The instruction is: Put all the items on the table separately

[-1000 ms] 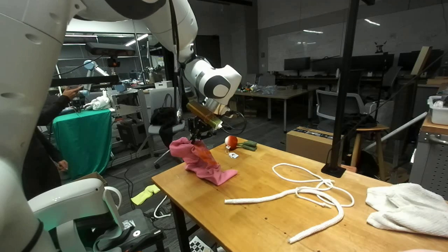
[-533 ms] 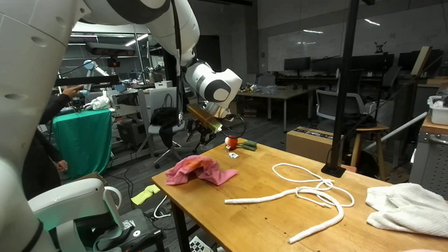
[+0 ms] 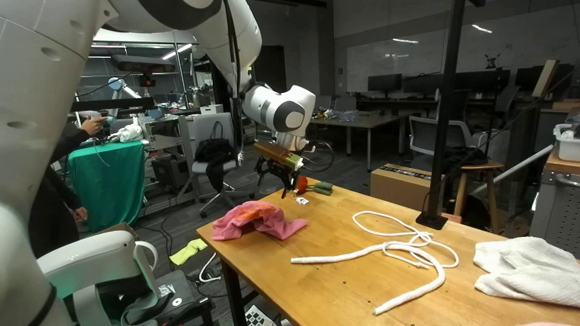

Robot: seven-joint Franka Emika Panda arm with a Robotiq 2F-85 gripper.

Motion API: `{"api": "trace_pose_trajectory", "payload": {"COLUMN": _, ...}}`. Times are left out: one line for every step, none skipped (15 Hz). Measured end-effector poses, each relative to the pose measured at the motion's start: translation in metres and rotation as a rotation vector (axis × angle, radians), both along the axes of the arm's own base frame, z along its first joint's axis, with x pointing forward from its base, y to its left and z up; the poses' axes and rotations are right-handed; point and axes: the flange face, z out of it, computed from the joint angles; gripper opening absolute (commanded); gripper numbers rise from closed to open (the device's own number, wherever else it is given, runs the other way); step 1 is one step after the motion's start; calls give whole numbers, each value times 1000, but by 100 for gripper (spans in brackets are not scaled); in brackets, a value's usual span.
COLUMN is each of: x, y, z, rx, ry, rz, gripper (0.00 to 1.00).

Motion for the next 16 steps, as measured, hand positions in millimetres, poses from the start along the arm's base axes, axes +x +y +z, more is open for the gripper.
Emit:
{"api": "trace_pose_trajectory", "payload": {"x": 7, "y": -9, "z": -1, "rx": -29, "ry": -39, "rz": -5, "gripper": 100}}
{"api": "trace_pose_trajectory", "payload": {"x": 15, "y": -19, "z": -1, "rx": -55, "ry": -78, "rz": -14, "gripper": 99}}
{"api": "trace_pose_trajectory", "payload": {"x": 22, "y": -29, "z": -3, "rx": -79, "ry": -111, "rz": -23, "gripper": 100}}
{"api": "trace_pose_trajectory", "payload": {"x": 27, "y": -39, "z": -4, "rx": -103, "ry": -139, "rz": -34, "gripper": 100}}
{"api": "trace_pose_trajectory", "payload": {"x": 32, "y": -48, "z": -6, "rx": -126, "ry": -160, "rz": -47, "gripper": 100}}
{"api": "trace_pose_trajectory", "payload": {"x": 37, "y": -58, "z": -9, "rx": -146, "ry": -177, "rz": -63, "gripper": 100}}
{"api": "trace_pose_trajectory", "payload": {"x": 42, "y": -67, "z": -12, "rx": -164, "ry": -190, "rz": -79, "gripper": 100}}
{"api": "trace_pose_trajectory", "payload": {"x": 46, "y": -76, "z": -15, "rx": -178, "ry": -199, "rz": -97, "gripper": 100}}
{"api": "trace_pose_trajectory", "payload": {"x": 49, "y": -84, "z": -19, "rx": -189, "ry": -205, "rz": -116, "gripper": 100}}
{"api": "trace_pose_trajectory", "payload": {"x": 53, "y": -92, "z": -22, "rx": -197, "ry": -210, "rz": -135, "gripper": 100}}
{"api": "trace_pose_trajectory", "payload": {"x": 56, "y": -100, "z": -26, "rx": -203, "ry": -216, "rz": -157, "gripper": 100}}
{"api": "trace_pose_trajectory", "payload": {"x": 60, "y": -108, "z": -28, "rx": -205, "ry": -225, "rz": -181, "gripper": 100}}
{"api": "trace_pose_trajectory", "payload": {"x": 64, "y": -116, "z": -30, "rx": -207, "ry": -230, "rz": -205, "gripper": 100}}
{"api": "trace_pose_trajectory", "payload": {"x": 68, "y": -125, "z": -32, "rx": -210, "ry": -235, "rz": -227, "gripper": 100}}
{"api": "trace_pose_trajectory", "payload": {"x": 71, "y": -135, "z": -34, "rx": -213, "ry": -240, "rz": -250, "gripper": 100}}
{"api": "trace_pose_trajectory", "payload": {"x": 75, "y": -145, "z": -37, "rx": -217, "ry": -244, "rz": -273, "gripper": 100}}
